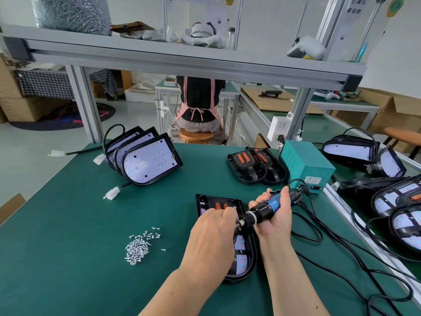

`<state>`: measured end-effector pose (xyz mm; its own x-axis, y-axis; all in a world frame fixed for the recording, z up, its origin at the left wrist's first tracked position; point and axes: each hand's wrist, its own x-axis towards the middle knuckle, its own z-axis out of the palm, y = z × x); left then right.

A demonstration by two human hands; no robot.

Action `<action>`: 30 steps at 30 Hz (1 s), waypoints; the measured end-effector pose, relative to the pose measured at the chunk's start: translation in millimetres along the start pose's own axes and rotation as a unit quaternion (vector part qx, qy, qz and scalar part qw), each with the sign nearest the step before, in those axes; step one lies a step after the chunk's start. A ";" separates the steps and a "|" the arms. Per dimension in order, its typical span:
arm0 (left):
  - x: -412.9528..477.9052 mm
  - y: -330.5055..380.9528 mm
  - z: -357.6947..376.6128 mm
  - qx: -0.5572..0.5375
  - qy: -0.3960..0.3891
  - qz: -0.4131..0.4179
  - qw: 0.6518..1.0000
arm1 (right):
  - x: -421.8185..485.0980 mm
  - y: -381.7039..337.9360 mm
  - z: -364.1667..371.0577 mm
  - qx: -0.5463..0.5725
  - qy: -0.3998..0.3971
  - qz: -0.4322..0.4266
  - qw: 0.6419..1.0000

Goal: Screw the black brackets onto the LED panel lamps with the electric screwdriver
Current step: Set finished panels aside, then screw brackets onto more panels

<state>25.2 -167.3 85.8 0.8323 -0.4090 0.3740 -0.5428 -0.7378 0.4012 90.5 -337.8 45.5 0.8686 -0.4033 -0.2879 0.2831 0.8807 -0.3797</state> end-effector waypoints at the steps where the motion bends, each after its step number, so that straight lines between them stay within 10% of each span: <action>1: 0.2 -0.4 0.4 0.001 0.001 -0.001 1.000 | 0.2 -0.4 0.1 0.002 0.002 0.002 1.000; 15: 4.5 -3.4 6.7 -0.026 0.062 0.016 0.998 | 1.4 -2.3 -2.9 0.017 -0.003 0.013 1.000; 19: 9.5 -22.2 7.3 -0.091 0.153 -0.136 0.975 | 2.2 -2.0 -4.0 0.013 -0.003 0.011 1.000; 30: 16.1 -54.1 20.5 -0.402 -0.062 -0.383 0.829 | 2.1 -1.4 -3.0 0.004 -0.003 0.004 1.000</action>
<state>70.3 -144.9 53.0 0.9456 -0.0741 -0.3168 0.2930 -0.2294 0.9282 90.7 -340.6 42.8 0.8733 -0.3943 -0.2862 0.2785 0.8860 -0.3708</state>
